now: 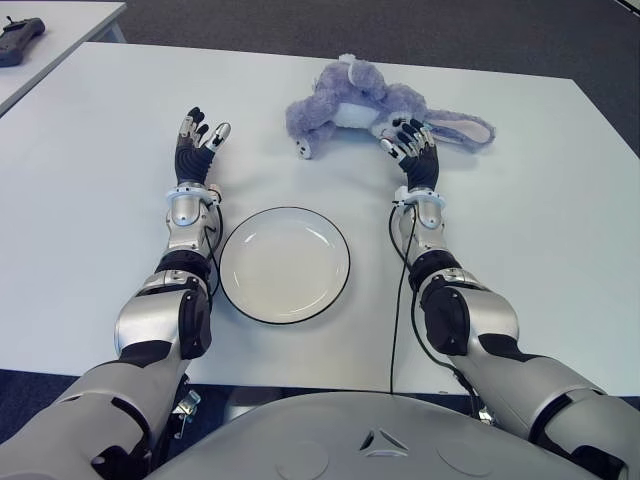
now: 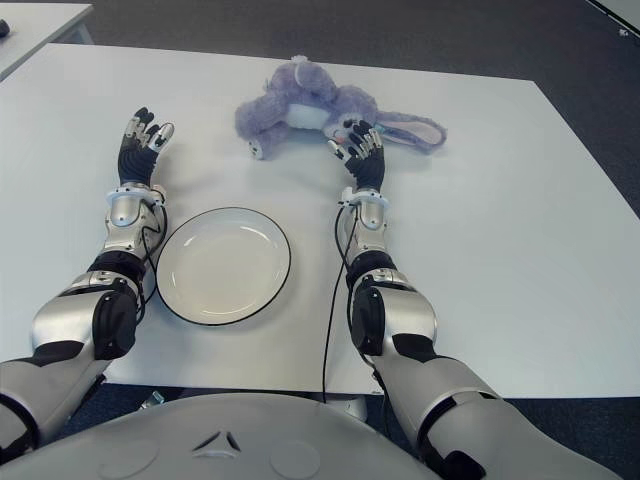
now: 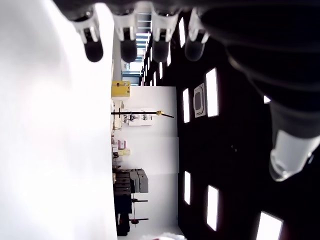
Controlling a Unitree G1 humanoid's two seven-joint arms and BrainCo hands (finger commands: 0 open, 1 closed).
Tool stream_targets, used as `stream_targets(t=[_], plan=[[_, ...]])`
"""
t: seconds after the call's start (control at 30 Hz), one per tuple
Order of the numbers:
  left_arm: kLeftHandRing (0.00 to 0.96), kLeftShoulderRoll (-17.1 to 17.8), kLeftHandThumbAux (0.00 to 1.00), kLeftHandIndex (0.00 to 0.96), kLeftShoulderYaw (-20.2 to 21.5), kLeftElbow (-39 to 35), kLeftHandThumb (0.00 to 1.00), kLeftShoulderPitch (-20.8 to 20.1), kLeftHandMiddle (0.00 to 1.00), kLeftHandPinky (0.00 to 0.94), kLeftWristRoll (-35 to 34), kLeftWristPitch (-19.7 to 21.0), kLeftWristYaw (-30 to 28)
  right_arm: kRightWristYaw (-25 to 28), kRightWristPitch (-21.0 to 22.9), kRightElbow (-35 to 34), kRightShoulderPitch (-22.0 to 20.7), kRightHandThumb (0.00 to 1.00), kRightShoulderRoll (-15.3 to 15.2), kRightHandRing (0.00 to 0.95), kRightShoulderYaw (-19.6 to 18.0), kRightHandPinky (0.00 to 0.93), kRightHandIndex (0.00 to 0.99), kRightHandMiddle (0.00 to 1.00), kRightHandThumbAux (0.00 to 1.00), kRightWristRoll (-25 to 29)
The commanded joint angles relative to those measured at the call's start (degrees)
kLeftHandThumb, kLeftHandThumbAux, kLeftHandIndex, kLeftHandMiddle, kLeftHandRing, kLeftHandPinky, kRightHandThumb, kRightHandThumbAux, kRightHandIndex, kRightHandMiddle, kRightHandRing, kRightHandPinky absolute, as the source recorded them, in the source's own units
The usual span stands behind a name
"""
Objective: Put the doll into the plate.
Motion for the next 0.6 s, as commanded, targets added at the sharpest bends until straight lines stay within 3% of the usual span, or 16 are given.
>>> stream_targets(t=[0.03,0.6], plan=[[0.023,-5.25,0.560,0.011,0.09,9.33,0.000,14.18,0.052,0.000,-1.05,3.72,-0.69,-0.41,1.68,6.85,13.26,0.000,4.36,0.153,-0.57,0.156,0.156,0.172,0.876,0.56],[0.019,-4.92,0.569,0.010,0.02,9.46,0.000,13.97,0.052,0.000,-0.96,3.94,-1.03,-1.06,1.72,6.88,13.06,0.000,4.57,0.160,-0.66,0.158,0.162,0.182,0.879,0.59]])
